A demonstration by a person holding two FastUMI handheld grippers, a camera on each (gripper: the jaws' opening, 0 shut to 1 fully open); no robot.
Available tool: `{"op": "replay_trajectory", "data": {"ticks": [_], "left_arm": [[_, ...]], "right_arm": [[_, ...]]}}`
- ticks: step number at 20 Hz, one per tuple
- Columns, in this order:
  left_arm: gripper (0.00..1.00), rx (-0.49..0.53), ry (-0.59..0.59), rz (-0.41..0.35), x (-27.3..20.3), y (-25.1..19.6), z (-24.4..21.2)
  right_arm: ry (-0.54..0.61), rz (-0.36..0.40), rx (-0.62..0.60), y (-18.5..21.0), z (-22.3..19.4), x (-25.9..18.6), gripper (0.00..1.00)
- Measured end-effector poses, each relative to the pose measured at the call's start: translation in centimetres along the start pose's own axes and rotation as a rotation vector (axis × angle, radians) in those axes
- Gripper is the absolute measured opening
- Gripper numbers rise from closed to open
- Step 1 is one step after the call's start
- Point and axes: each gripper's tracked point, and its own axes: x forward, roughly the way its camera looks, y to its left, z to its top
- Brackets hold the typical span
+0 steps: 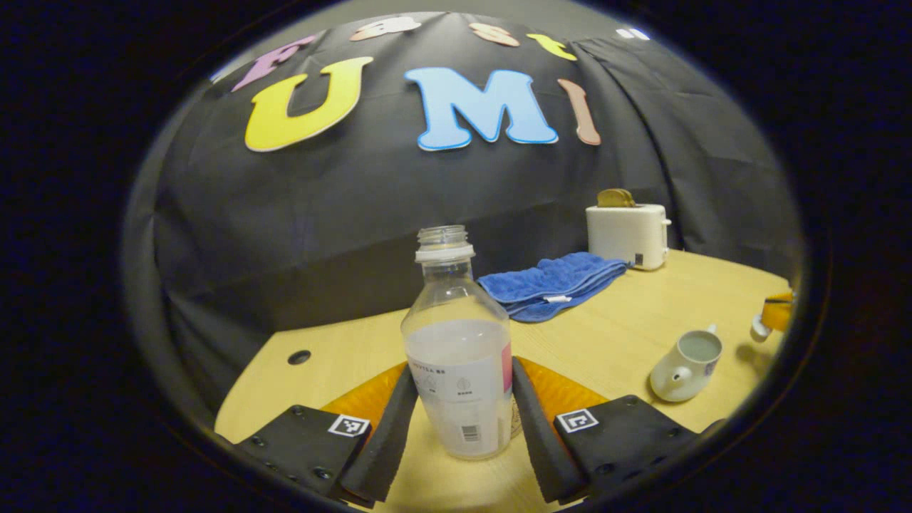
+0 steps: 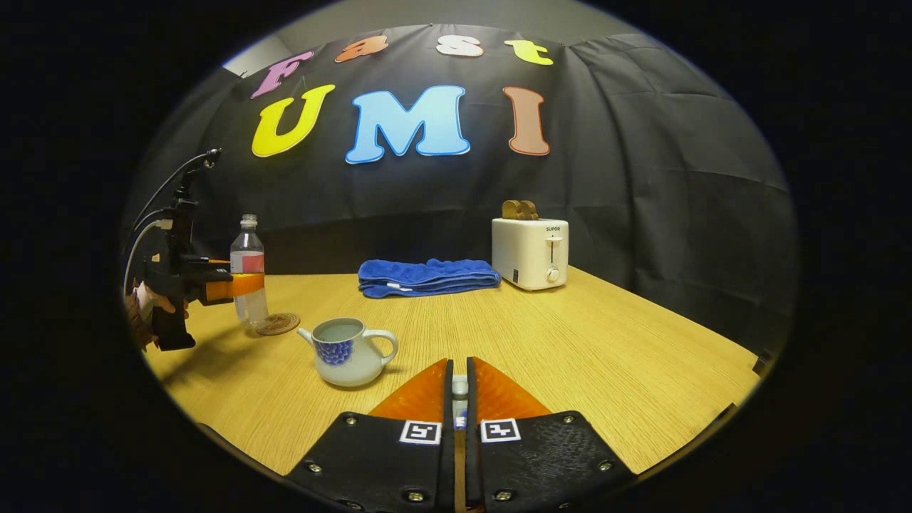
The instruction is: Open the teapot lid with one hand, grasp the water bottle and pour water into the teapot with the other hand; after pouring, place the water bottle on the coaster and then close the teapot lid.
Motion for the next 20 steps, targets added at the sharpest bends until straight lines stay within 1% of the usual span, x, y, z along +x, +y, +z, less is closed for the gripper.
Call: {"op": "replay_trajectory", "data": {"ticks": [1, 2, 3, 5, 9, 11, 14, 18, 20], "left_arm": [[0.87, -0.068, -0.007, -0.022, 0.1, 0.1, 0.0], [0.86, -0.115, -0.018, -0.033, 0.4, 0.2, 0.2], [0.86, -0.137, -0.023, -0.030, 0.7, 0.5, 0.1], [0.86, -0.123, -0.047, -0.014, 0.8, 1.0, 0.6], [0.86, -0.071, -0.068, -0.012, 1.5, 0.6, 1.6], [0.87, -0.071, -0.065, -0.018, 2.2, 0.1, 1.5], [0.87, -0.078, -0.048, -0.001, 3.0, 0.1, 0.4], [0.86, -0.073, -0.056, 0.024, 3.1, 0.4, 0.6], [0.90, -0.083, -0.053, 0.030, 3.1, 0.3, 0.4]], "right_arm": [[0.002, -0.002, 0.000, 0.0, 0.0, 0.0, 0.06], [0.002, -0.002, 0.001, 0.0, 0.0, 0.0, 0.06], [0.002, -0.003, 0.002, 0.0, 0.1, 0.0, 0.06], [0.000, -0.004, 0.001, 0.0, 0.0, 0.0, 0.06], [-0.001, -0.007, -0.001, 0.0, 0.1, 0.0, 0.06], [-0.002, -0.008, 0.005, 0.0, 0.0, 0.0, 0.06], [-0.002, -0.006, 0.009, -0.1, 0.1, 0.1, 0.06], [-0.003, -0.003, 0.001, 0.1, 0.0, -0.1, 0.06], [-0.006, -0.003, 0.009, 0.0, 0.1, 0.0, 0.06]]}}
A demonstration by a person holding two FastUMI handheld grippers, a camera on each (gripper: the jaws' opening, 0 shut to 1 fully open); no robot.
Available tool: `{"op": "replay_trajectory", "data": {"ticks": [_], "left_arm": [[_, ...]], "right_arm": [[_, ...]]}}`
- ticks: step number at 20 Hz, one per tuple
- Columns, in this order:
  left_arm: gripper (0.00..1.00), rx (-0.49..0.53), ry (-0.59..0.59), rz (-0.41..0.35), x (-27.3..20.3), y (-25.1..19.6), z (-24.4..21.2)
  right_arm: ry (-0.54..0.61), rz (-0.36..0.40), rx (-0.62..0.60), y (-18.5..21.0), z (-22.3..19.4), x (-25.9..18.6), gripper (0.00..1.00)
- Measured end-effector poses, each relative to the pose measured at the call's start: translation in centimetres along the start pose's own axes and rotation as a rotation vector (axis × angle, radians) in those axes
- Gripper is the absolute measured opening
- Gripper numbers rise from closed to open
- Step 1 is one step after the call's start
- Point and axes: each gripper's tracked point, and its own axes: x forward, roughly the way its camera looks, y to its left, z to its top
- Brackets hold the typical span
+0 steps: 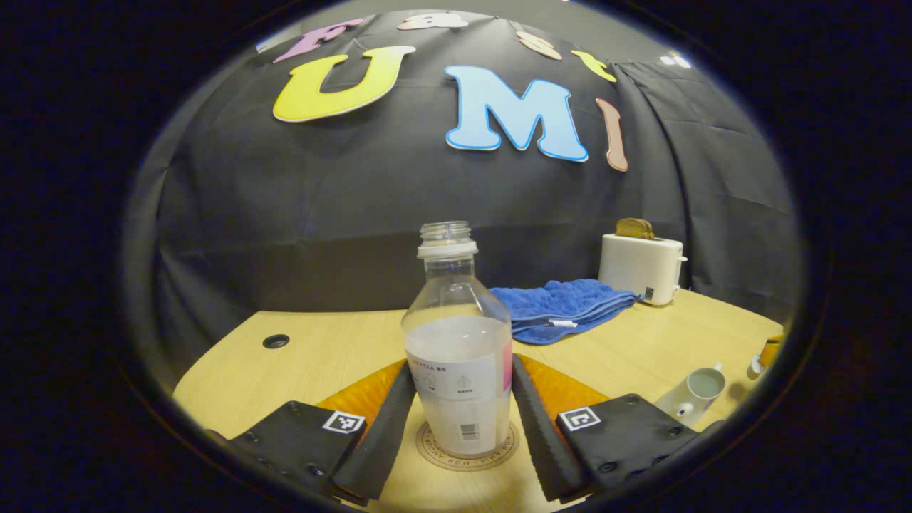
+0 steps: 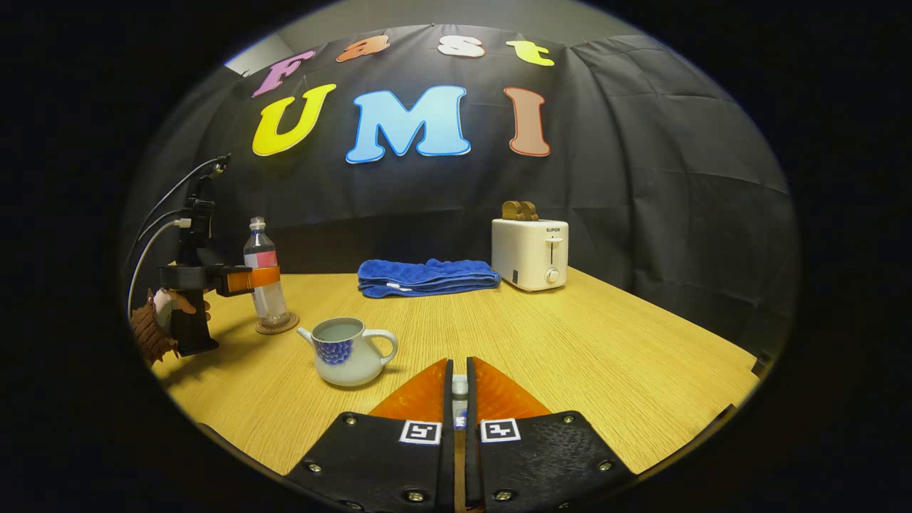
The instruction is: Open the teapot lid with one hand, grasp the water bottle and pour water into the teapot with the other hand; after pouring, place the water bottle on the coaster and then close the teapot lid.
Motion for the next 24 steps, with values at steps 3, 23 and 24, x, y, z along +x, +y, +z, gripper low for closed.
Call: {"op": "replay_trajectory", "data": {"ticks": [3, 23, 24], "left_arm": [[1.00, -0.017, -0.012, -0.004, -0.3, -0.4, 0.3], [1.00, 0.053, -0.107, 0.002, -9.5, -2.9, 3.0], [1.00, 0.059, -0.116, 0.011, -10.1, -2.9, 3.2]], "right_arm": [[0.000, 0.002, 0.005, 0.1, 0.0, 0.0, 0.06], [0.034, 0.019, 0.006, 1.4, -0.3, 0.7, 0.06], [0.033, 0.031, 0.000, 1.9, 0.1, 0.9, 0.06]]}}
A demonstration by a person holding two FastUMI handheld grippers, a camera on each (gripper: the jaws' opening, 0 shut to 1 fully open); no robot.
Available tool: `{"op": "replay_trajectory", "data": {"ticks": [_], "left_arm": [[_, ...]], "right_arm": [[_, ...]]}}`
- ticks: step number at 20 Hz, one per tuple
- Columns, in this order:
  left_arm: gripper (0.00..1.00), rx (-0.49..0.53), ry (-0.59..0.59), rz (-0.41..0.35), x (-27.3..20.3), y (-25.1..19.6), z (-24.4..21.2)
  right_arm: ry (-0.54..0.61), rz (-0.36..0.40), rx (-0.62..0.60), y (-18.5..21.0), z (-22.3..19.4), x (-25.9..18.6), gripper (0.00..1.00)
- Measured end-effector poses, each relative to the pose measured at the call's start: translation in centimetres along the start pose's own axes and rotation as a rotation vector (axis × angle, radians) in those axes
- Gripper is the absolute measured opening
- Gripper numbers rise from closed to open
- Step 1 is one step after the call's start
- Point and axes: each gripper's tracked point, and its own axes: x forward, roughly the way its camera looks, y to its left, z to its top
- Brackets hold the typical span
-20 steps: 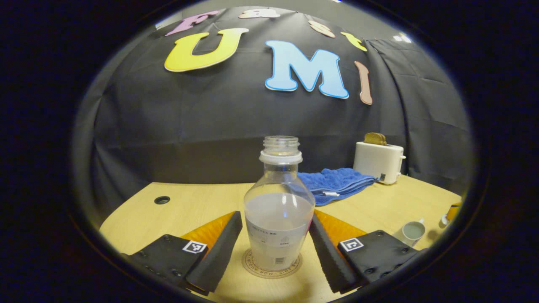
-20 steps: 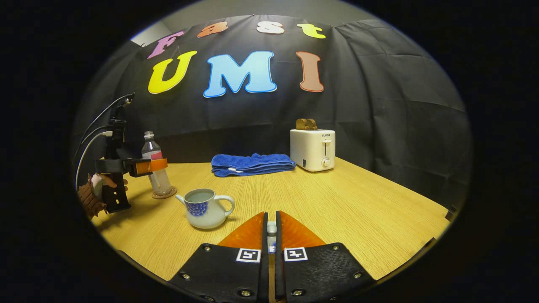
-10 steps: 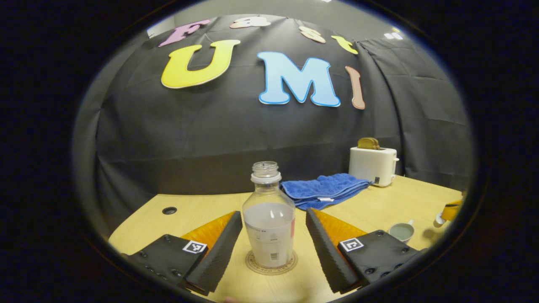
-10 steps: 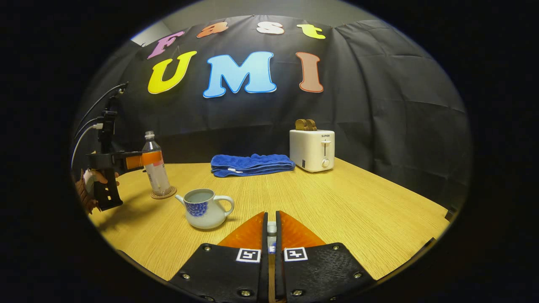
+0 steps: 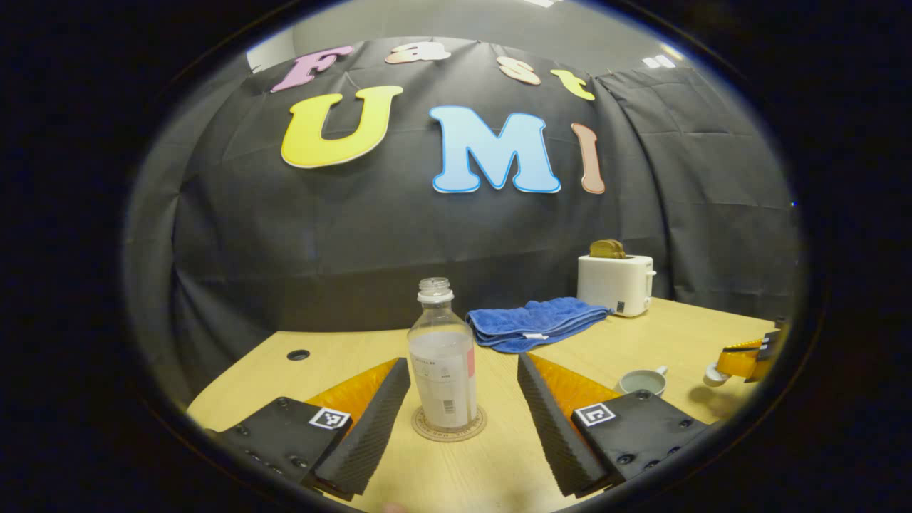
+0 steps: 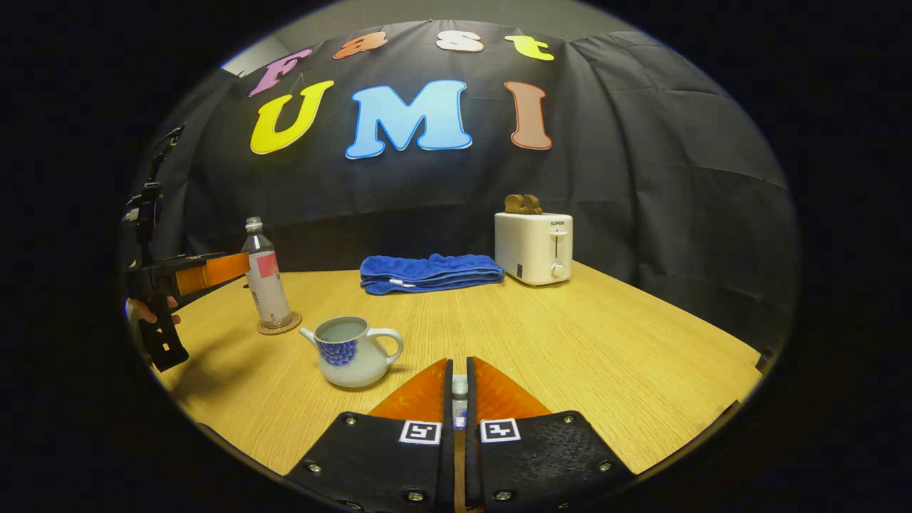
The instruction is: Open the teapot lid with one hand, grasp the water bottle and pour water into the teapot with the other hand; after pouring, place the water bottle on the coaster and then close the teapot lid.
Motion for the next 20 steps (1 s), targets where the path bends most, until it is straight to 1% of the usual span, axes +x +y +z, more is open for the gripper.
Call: {"op": "replay_trajectory", "data": {"ticks": [3, 6, 10, 15, 20], "left_arm": [[1.00, 0.000, -0.014, 0.004, -1.5, -0.5, -0.1], [1.00, -0.014, -0.010, 0.008, -2.6, -0.6, -0.6], [1.00, 0.005, -0.004, 0.039, -4.0, 0.1, -1.4], [1.00, -0.024, 0.009, 0.058, -5.4, 0.7, -2.8], [1.00, -0.015, 0.011, 0.089, -6.5, 1.5, -3.1]], "right_arm": [[-0.050, 0.026, -0.050, 1.9, 2.5, 0.5, 0.06], [-0.090, 0.076, -0.100, 4.7, 4.4, 1.4, 0.06], [-0.099, 0.157, -0.074, 8.0, 6.1, 3.1, 0.06], [-0.056, 0.212, -0.074, 10.5, 5.9, 5.4, 0.06], [-0.020, 0.221, -0.069, 10.9, 4.9, 6.5, 0.06]]}}
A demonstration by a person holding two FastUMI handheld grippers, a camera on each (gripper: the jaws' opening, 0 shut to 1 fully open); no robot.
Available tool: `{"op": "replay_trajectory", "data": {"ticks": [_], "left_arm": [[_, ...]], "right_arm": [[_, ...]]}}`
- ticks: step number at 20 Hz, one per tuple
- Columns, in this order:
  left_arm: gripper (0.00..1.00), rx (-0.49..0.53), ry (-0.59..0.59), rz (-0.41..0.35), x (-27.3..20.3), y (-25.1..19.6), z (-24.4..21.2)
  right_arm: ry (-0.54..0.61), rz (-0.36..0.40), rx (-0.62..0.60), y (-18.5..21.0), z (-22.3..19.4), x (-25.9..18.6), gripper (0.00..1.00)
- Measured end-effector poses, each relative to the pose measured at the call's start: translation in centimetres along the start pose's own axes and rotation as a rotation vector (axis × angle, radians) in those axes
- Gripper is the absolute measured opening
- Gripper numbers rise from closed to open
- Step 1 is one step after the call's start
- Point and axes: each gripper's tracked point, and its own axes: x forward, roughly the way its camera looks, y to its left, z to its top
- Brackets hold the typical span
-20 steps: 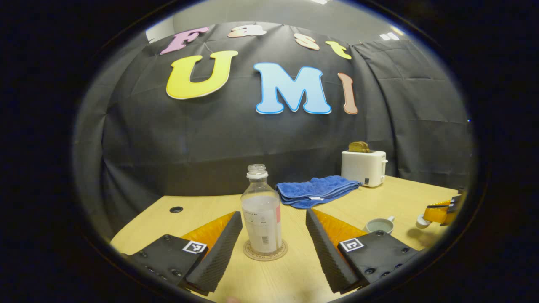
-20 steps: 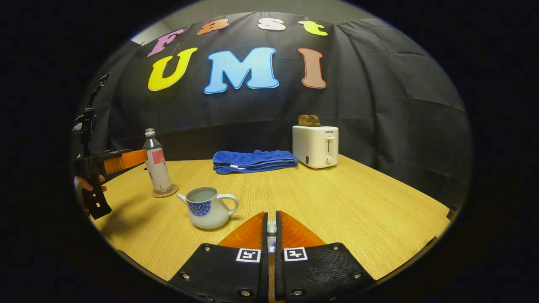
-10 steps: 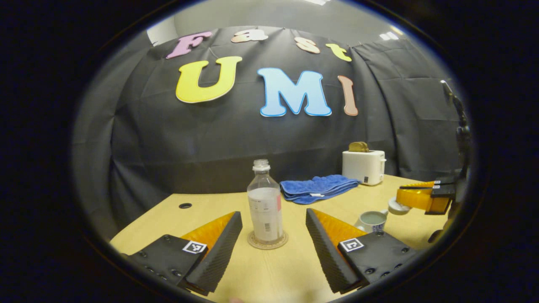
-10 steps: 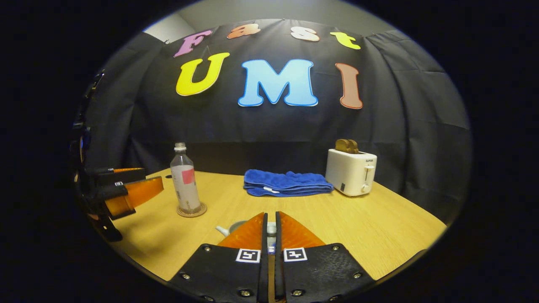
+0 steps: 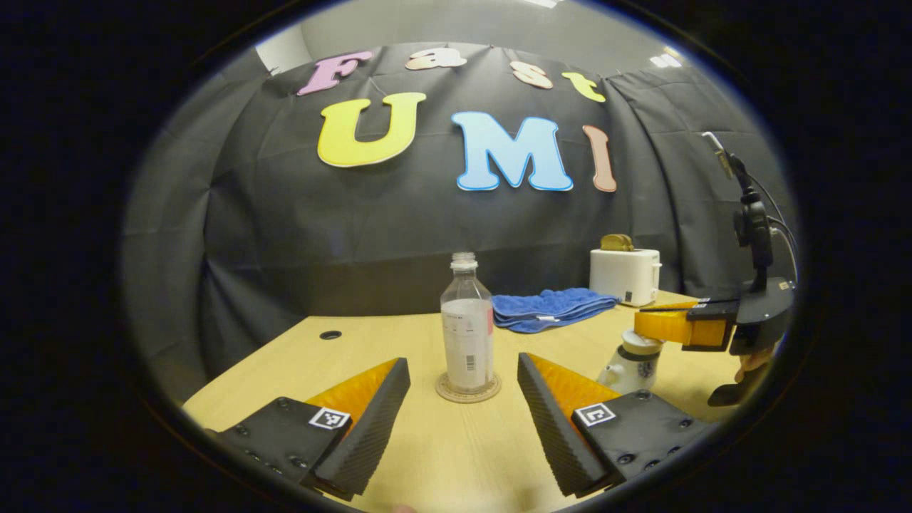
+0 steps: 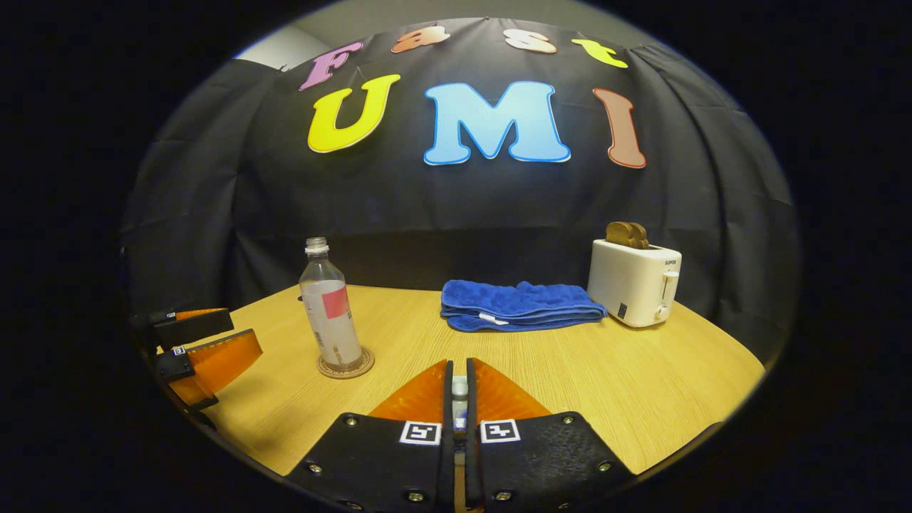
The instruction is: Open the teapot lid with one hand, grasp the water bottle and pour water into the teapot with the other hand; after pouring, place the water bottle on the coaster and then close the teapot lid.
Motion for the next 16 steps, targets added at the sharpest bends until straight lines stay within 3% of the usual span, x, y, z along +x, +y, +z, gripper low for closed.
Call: {"op": "replay_trajectory", "data": {"ticks": [13, 16], "left_arm": [[1.00, -0.012, 0.007, -0.001, 0.0, -0.6, -0.4], [1.00, -0.013, 0.008, 0.000, -0.2, -0.7, -0.3]], "right_arm": [[0.044, 0.032, 0.068, -0.1, -1.7, 0.4, 0.06], [0.032, 0.034, 0.071, 0.0, -1.4, 0.0, 0.15]]}}
